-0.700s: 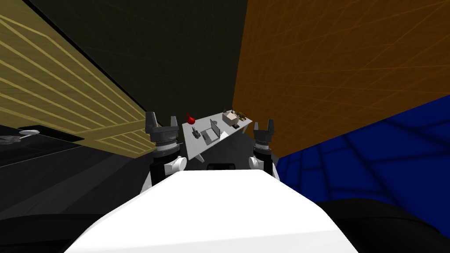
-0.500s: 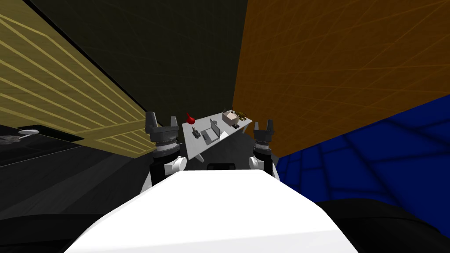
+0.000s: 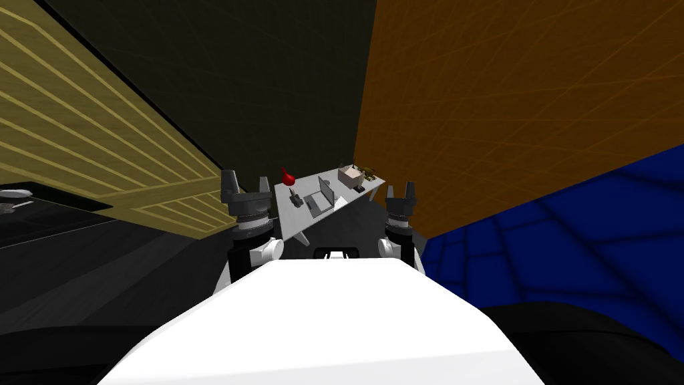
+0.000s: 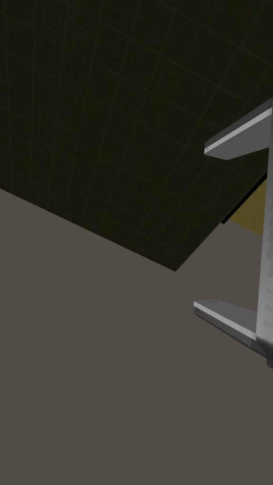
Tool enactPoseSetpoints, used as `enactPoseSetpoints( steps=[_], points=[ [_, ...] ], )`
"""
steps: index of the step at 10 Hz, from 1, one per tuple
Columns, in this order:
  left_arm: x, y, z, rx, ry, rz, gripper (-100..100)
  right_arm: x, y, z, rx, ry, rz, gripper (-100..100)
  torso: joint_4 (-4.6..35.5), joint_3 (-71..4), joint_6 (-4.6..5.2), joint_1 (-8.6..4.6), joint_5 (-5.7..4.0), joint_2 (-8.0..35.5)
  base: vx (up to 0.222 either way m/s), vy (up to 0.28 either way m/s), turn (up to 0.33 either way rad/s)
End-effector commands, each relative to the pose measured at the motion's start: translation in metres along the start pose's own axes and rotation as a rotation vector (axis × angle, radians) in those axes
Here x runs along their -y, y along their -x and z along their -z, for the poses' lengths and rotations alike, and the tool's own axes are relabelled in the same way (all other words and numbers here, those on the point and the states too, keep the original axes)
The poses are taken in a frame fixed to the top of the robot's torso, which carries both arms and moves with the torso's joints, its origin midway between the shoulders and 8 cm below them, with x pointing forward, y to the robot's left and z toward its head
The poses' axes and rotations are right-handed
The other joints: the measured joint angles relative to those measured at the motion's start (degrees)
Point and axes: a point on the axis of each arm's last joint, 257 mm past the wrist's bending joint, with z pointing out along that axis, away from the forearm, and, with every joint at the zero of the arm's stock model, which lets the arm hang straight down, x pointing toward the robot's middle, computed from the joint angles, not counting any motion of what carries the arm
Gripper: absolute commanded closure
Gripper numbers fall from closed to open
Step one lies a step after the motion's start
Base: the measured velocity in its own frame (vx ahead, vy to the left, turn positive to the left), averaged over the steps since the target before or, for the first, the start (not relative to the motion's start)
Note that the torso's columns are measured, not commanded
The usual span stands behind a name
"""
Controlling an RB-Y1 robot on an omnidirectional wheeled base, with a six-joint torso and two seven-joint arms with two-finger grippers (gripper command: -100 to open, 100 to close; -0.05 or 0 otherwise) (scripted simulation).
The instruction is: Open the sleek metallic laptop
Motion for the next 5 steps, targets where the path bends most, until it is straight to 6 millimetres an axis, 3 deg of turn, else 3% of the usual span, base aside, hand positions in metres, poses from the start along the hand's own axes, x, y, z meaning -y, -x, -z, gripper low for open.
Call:
enactPoseSetpoints(
  steps=[1, 2, 3, 5],
  points=[
    [0.000, 0.000, 0.000, 0.000, 0.000, 0.000, 0, 0.000, 0.000, 0.000, 0.000, 0.000, 0.000, 0, 4.2, -8.5, 0.00, 0.00, 0.00, 4.2, 0.000, 0.000, 0.000],
    [0.000, 0.000, 0.000, 0.000, 0.000, 0.000, 0, 0.000, 0.000, 0.000, 0.000, 0.000, 0.000, 0, 8.5, -16.9, 0.00, 0.00, 0.00, 8.5, 0.000, 0.000, 0.000],
    [-0.008, -0.001, 0.000, -0.028, 0.020, -0.003, -100, 0.000, 0.000, 0.000, 0.000, 0.000, 0.000, 0, 12.7, -25.4, 0.00, 0.00, 0.00, 12.7, 0.025, -0.038, 0.057],
    [-0.026, 0.004, 0.002, -0.040, 0.064, 0.000, -100, 0.000, 0.000, 0.000, 0.000, -0.001, 0.000, 0, 15.1, -30.6, 0.00, -0.23, -0.06, 15.0, 0.105, -0.106, 0.090]
  ],
)
